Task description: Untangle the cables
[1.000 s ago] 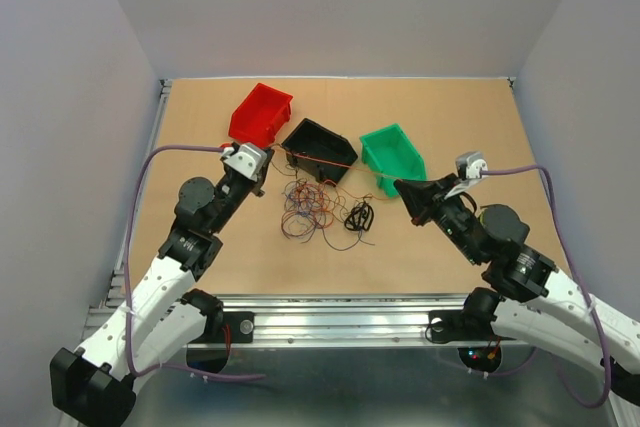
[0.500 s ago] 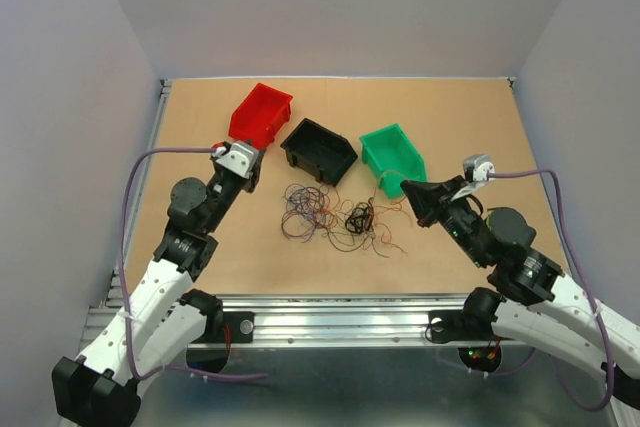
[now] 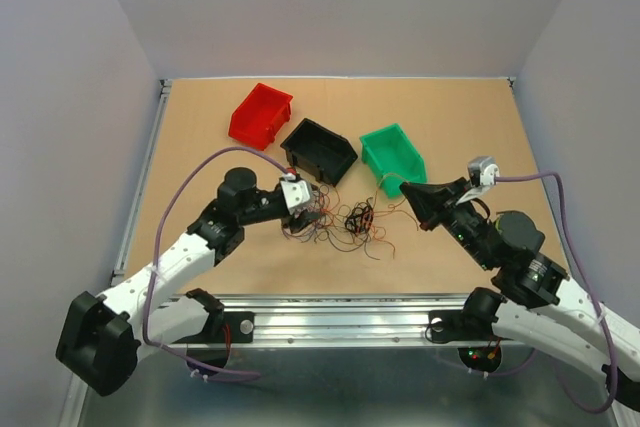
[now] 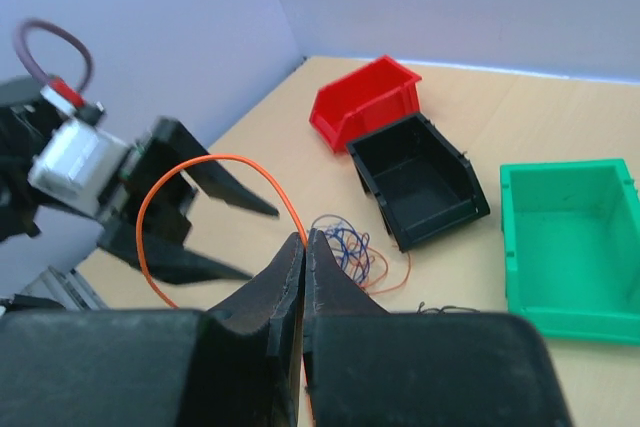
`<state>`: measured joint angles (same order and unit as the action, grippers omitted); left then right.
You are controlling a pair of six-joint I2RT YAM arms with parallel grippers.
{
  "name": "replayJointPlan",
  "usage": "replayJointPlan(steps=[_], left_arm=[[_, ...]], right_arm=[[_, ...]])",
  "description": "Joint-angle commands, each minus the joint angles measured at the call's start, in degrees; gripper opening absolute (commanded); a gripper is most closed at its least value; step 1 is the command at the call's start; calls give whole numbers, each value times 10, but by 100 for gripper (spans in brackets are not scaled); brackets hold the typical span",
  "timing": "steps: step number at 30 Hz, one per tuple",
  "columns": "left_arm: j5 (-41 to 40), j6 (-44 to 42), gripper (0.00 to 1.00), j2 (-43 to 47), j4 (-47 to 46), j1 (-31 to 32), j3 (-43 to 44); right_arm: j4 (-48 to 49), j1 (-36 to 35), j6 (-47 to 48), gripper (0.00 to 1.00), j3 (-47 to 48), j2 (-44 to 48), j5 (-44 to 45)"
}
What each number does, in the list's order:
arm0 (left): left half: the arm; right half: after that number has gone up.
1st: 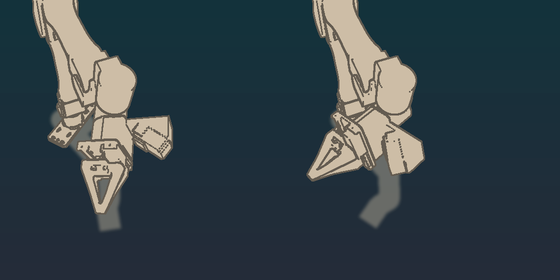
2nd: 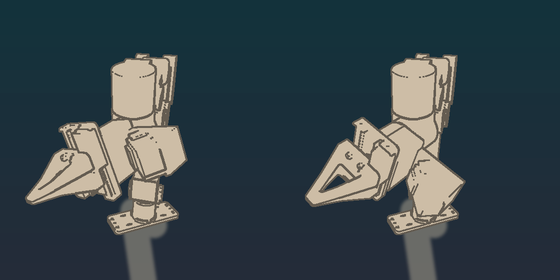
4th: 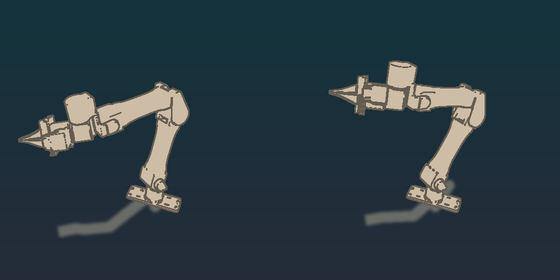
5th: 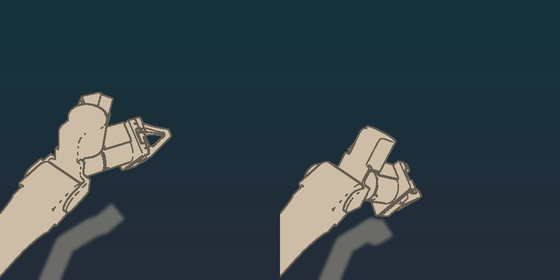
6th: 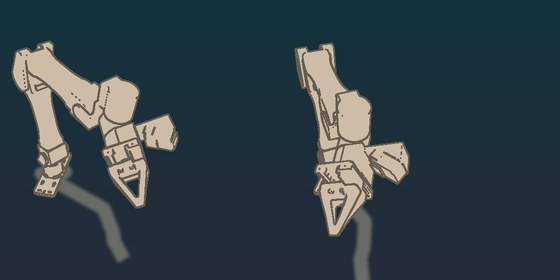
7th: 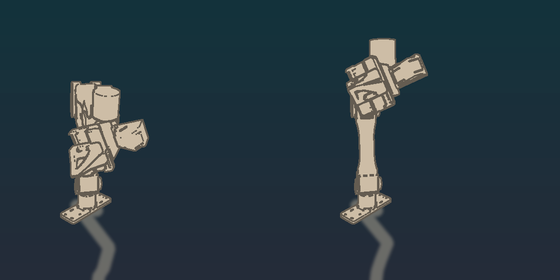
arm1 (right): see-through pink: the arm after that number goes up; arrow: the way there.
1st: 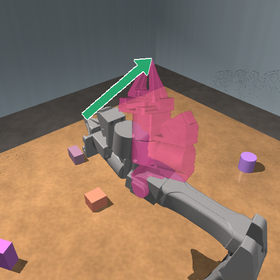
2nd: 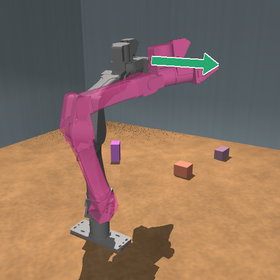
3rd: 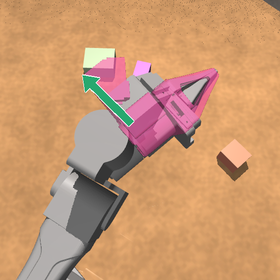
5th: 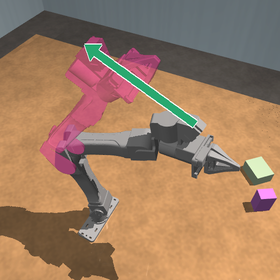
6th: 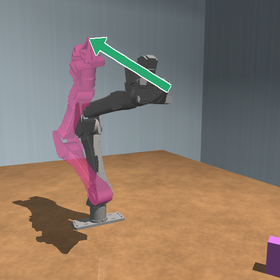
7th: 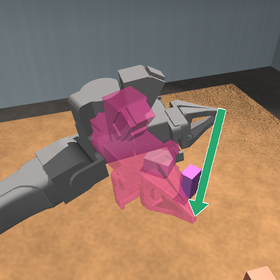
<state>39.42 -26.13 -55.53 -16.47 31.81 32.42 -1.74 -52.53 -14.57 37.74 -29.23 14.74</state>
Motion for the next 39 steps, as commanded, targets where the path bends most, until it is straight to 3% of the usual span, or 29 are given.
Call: replayJointPlan(steps=[1, 17, 24, 28, 31, 35, 39], left_arm=[[14, -18, 72, -25, -22, 46, 33], [36, 45, 71, -131, -200, 97, 48], [40, 70, 64, -244, -230, 141, 94], [21, 64, 55, -279, -226, 156, 102], [4, 61, 53, -279, -226, 156, 93], [6, 61, 53, -285, -224, 156, 90], [6, 54, 53, -316, -215, 156, 93]], right_arm=[[61, 2, 6, 1, -5, 12, -11], [138, 2, 51, 0, 124, -107, -45], [149, 2, 64, 0, 210, -151, -74], [154, 2, 69, 0, 293, -174, -79], [162, 2, 79, 1, 355, -201, -70], [180, 3, 86, 1, 508, -250, -63], [245, 2, 96, 0, 590, -302, -74]])
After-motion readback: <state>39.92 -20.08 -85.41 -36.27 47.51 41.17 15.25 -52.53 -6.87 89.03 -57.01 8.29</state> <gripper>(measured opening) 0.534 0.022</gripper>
